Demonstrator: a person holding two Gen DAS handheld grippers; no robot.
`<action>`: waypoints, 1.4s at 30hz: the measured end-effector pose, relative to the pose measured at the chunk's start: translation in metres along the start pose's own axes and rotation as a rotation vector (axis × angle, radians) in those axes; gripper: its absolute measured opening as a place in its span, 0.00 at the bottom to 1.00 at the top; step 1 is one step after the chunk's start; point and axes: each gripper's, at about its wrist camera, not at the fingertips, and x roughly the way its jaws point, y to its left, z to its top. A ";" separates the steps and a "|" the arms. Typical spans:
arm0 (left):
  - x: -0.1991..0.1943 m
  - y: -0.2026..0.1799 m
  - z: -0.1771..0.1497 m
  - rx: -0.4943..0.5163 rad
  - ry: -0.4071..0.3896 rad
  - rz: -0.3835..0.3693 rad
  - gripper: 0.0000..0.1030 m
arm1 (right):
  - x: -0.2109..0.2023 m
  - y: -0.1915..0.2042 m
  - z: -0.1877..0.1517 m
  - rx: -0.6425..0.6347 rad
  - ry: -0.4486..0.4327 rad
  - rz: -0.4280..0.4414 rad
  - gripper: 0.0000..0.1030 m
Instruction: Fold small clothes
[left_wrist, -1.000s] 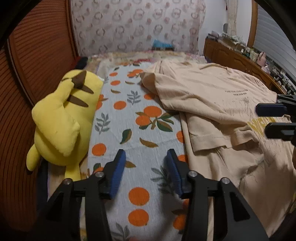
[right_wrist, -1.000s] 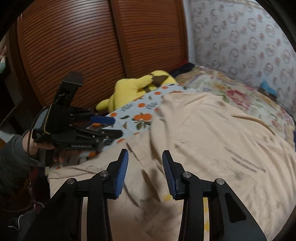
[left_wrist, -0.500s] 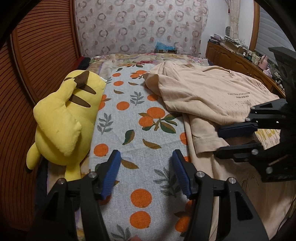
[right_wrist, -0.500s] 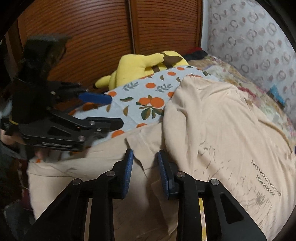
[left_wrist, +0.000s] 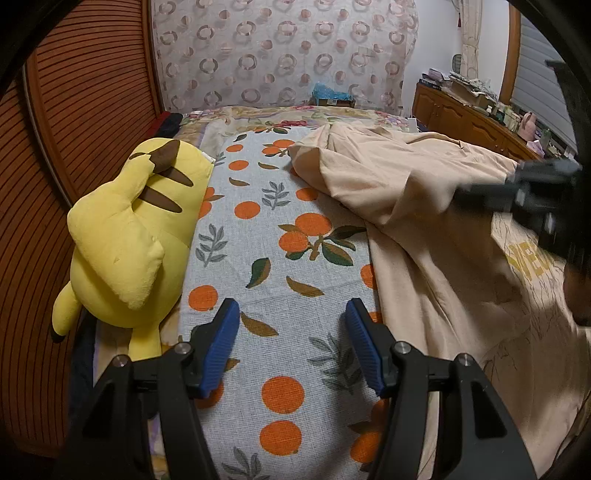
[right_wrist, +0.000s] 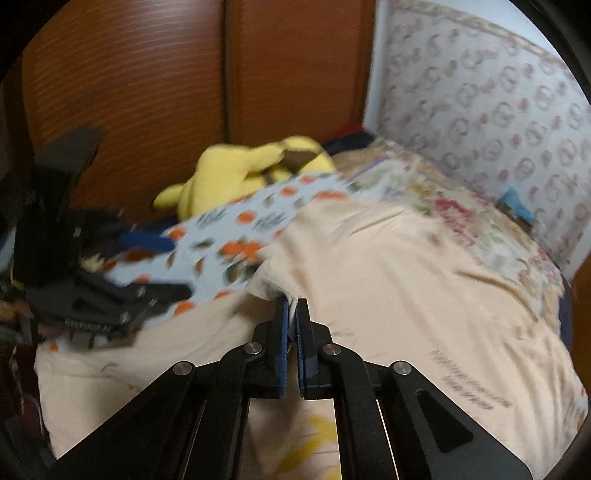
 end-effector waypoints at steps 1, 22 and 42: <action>0.000 -0.001 0.000 0.000 0.000 0.000 0.58 | -0.007 -0.010 0.002 0.022 -0.022 -0.019 0.01; -0.003 0.001 0.019 -0.006 -0.042 -0.003 0.58 | -0.011 -0.099 -0.043 0.225 0.068 -0.170 0.37; 0.090 -0.014 0.119 0.031 0.045 -0.117 0.57 | -0.020 -0.133 -0.086 0.219 0.110 -0.164 0.38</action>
